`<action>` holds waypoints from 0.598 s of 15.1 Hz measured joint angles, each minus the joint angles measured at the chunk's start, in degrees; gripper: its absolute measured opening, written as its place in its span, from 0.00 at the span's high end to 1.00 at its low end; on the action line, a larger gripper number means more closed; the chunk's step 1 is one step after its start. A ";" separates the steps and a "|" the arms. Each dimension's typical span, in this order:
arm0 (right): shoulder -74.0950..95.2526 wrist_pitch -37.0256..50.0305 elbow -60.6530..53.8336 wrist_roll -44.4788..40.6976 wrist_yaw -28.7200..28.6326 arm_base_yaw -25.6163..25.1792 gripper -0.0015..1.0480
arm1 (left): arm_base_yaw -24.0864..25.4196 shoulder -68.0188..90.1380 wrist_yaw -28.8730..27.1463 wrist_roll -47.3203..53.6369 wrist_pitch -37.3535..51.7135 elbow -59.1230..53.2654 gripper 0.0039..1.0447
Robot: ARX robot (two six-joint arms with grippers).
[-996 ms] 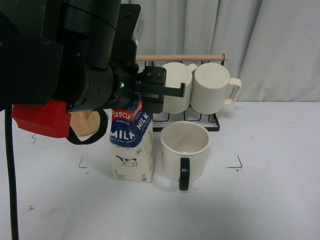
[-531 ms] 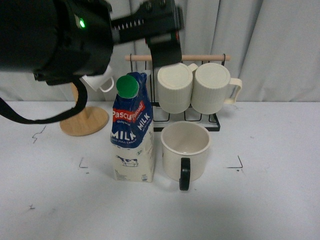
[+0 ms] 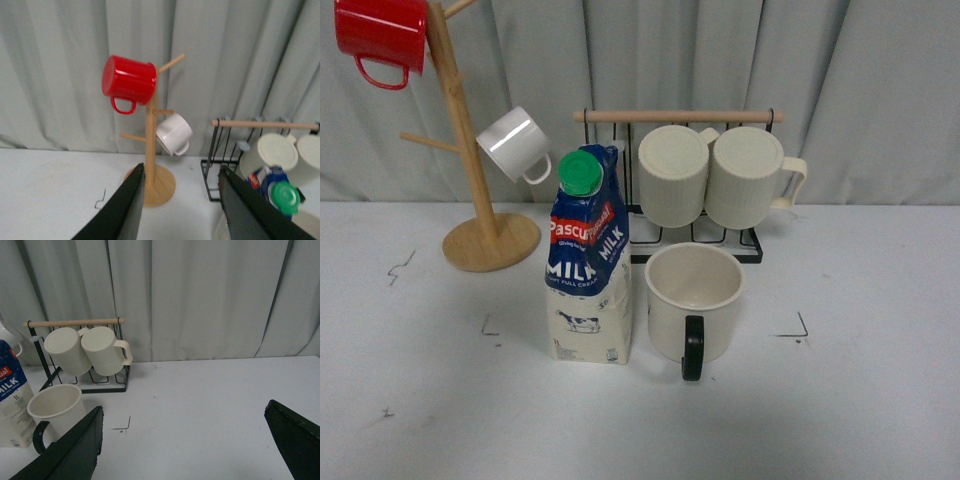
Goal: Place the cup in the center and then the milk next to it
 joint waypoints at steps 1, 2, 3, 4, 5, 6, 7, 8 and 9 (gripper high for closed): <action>0.00 -0.02 0.00 0.00 0.00 0.00 0.06 | 1.49 -1.77 2.64 0.98 -0.15 -3.21 0.65; 0.00 -0.04 0.00 0.00 0.00 0.00 0.06 | 3.10 -3.78 4.68 1.70 -0.50 -5.95 0.78; 0.00 -0.02 0.00 0.00 0.00 0.00 0.06 | 4.57 -6.08 5.92 1.86 -0.52 -7.61 0.88; 0.00 -0.02 0.00 0.00 0.00 0.00 0.06 | 6.14 -8.76 7.37 1.75 -0.59 -9.22 0.99; 0.00 -0.02 0.00 0.00 0.00 0.00 0.06 | 8.52 -12.52 9.51 1.97 -1.97 -12.11 0.99; 0.00 -0.02 0.00 0.00 0.00 0.00 0.06 | 11.34 -18.97 12.57 1.97 -4.98 -15.32 0.99; 0.00 -0.02 0.00 0.00 0.00 0.00 0.06 | 12.11 -20.72 13.27 1.97 -6.14 -16.06 0.99; 0.00 -0.02 0.00 0.00 0.00 0.00 0.06 | 14.71 -22.32 16.85 1.99 -7.32 -16.74 0.99; 0.00 -0.04 0.00 0.00 0.00 0.00 0.06 | 17.14 -23.71 18.45 2.03 -8.20 -17.29 0.99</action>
